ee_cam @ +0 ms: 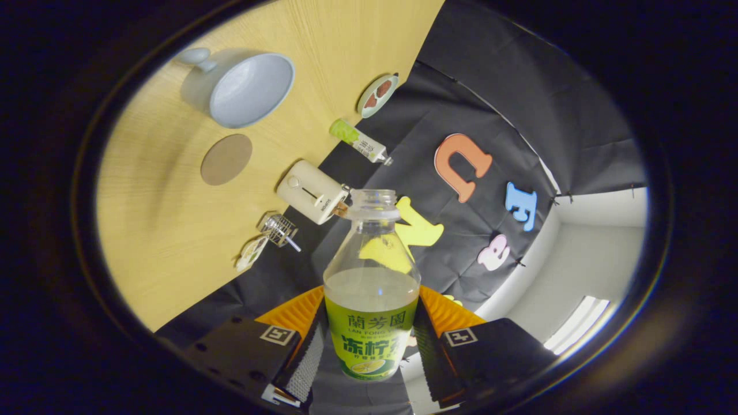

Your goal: Take the bottle from table, then pour the juice into the cup, finally place the bottle on the coaster

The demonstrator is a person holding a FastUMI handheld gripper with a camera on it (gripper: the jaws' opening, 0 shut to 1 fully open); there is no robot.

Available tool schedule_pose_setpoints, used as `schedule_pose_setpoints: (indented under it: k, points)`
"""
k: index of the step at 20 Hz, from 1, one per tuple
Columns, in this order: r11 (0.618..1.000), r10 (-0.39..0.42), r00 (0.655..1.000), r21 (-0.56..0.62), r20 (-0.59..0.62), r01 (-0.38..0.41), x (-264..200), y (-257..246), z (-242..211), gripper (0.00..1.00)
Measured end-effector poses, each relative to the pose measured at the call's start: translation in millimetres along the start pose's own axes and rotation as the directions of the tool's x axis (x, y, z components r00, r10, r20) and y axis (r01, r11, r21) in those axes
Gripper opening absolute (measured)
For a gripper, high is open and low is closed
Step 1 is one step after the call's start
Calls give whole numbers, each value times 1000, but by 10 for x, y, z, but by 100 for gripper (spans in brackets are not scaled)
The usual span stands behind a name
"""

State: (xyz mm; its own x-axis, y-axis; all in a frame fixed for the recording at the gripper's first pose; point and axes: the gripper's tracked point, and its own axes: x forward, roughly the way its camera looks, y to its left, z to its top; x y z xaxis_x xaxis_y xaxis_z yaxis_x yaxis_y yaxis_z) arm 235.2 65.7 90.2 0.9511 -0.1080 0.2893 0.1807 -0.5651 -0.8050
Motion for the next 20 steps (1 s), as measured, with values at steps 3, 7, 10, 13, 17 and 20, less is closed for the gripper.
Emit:
schedule_pose_setpoints:
  k: [3,7,10,13,17,20]
  points:
    - [1000,-11,1000,-16,14,11,-29,-50,63,79]
    - [1000,-13,1000,27,14,12,-22,-90,67,79]
    - [987,27,1000,159,-7,-25,14,-6,47,79]
    - [902,145,989,408,20,-140,-2,254,141,79]
    - [672,205,973,708,102,-215,-15,401,334,79]
    - [439,221,961,863,166,-250,58,509,486,79]
